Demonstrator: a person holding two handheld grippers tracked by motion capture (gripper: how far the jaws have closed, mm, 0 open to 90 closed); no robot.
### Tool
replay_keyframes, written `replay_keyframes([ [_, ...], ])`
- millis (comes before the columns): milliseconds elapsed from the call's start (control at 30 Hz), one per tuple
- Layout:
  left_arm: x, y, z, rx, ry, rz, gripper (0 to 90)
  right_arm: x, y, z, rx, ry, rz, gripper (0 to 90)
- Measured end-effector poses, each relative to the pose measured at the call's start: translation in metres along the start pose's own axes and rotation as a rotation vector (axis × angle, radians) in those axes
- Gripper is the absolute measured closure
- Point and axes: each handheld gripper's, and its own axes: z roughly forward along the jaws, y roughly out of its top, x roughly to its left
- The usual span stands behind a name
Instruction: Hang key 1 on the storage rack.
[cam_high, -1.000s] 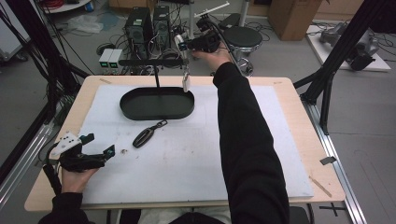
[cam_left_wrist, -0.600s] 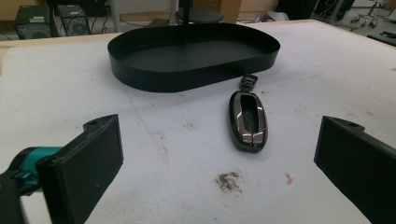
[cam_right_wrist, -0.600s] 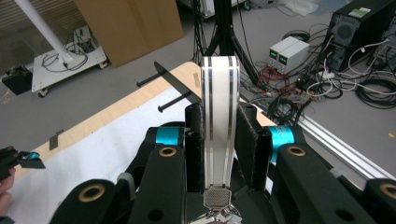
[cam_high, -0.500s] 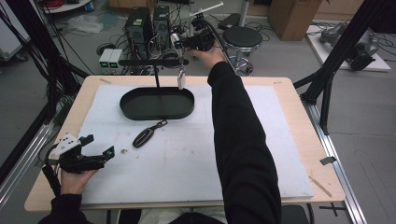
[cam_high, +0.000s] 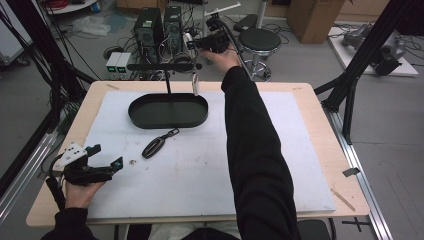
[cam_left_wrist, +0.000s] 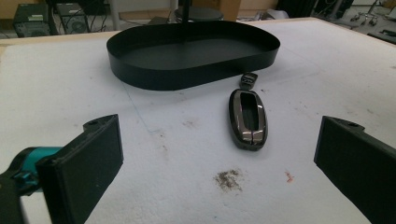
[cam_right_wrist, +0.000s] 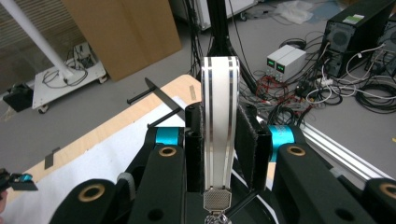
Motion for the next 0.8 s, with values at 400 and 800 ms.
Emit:
replay_keyframes([
  [400, 0.0, 0.0, 0.0, 0.004, -0.001, 0.0, 1.7, -0.015, -0.001, -0.004, -0.054, -0.01, 0.049, 74.8],
  [800, 0.0, 0.0, 0.001, 0.008, -0.002, 0.005, 1.7, -0.021, -0.012, 0.002, -0.045, -0.01, 0.075, 74.7],
])
